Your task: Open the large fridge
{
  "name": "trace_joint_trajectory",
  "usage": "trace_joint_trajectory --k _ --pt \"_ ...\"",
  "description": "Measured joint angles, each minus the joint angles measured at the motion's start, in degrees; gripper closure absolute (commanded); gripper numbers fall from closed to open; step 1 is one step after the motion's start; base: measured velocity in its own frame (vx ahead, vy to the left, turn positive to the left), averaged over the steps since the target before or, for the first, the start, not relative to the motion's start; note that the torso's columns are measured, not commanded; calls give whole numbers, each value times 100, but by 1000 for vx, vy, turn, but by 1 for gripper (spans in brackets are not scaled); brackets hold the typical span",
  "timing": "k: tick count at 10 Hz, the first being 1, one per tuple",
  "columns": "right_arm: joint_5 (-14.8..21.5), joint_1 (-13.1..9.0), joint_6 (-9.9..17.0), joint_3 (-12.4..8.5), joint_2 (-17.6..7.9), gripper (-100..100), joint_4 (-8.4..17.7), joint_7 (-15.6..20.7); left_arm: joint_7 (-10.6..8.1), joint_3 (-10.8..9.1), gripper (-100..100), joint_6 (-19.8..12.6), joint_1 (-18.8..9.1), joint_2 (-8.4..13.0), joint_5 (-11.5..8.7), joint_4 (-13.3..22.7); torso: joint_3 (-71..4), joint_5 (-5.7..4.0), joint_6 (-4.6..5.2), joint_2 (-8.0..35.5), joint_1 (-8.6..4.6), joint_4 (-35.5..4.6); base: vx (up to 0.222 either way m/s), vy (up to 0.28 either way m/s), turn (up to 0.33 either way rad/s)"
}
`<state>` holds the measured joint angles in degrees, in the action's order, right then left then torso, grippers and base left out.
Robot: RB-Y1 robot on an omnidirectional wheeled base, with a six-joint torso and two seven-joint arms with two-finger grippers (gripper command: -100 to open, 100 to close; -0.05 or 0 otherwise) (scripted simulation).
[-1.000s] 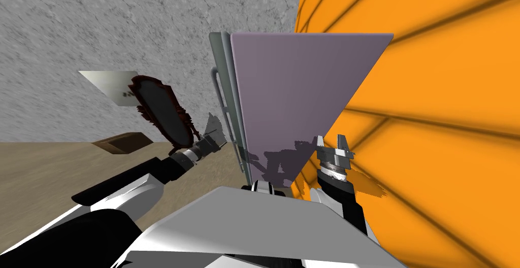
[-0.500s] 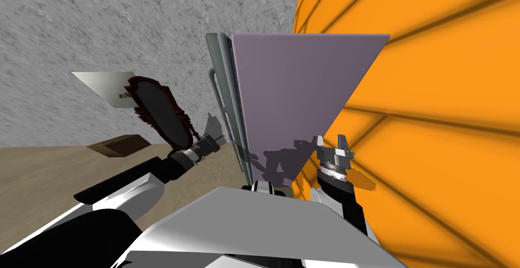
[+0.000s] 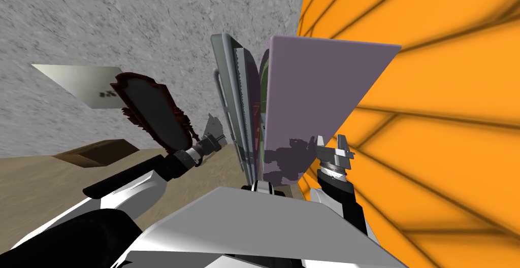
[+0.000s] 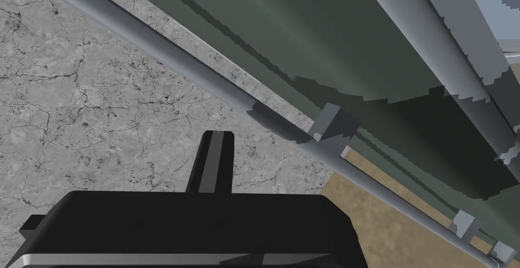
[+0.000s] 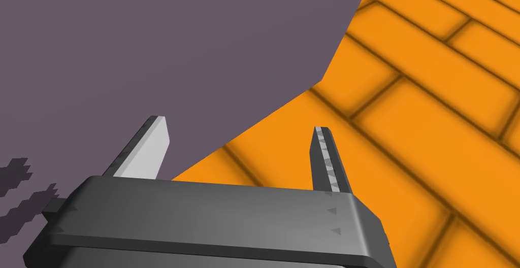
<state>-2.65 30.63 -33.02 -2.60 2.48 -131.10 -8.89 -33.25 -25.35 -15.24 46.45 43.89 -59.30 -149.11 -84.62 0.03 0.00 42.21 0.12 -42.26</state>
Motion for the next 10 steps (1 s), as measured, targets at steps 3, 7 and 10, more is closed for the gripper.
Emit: trace_joint_trajectory --k 3,7,10 --pt "0 1 0 1 2 0 0 0 11 60 100 34 -74 135 -58 39 3 -10 -2 4 -41 -2 -16 258 -129" --pt "0 1 0 1 2 0 0 0 36 130 100 117 -135 340 -165 74 3 -3 -3 3 -17 -2 -9 237 -118" --pt "0 1 0 0 1 0 0 0 51 213 100 163 -231 529 -250 116 3 0 -4 3 -12 -2 -7 315 -172"
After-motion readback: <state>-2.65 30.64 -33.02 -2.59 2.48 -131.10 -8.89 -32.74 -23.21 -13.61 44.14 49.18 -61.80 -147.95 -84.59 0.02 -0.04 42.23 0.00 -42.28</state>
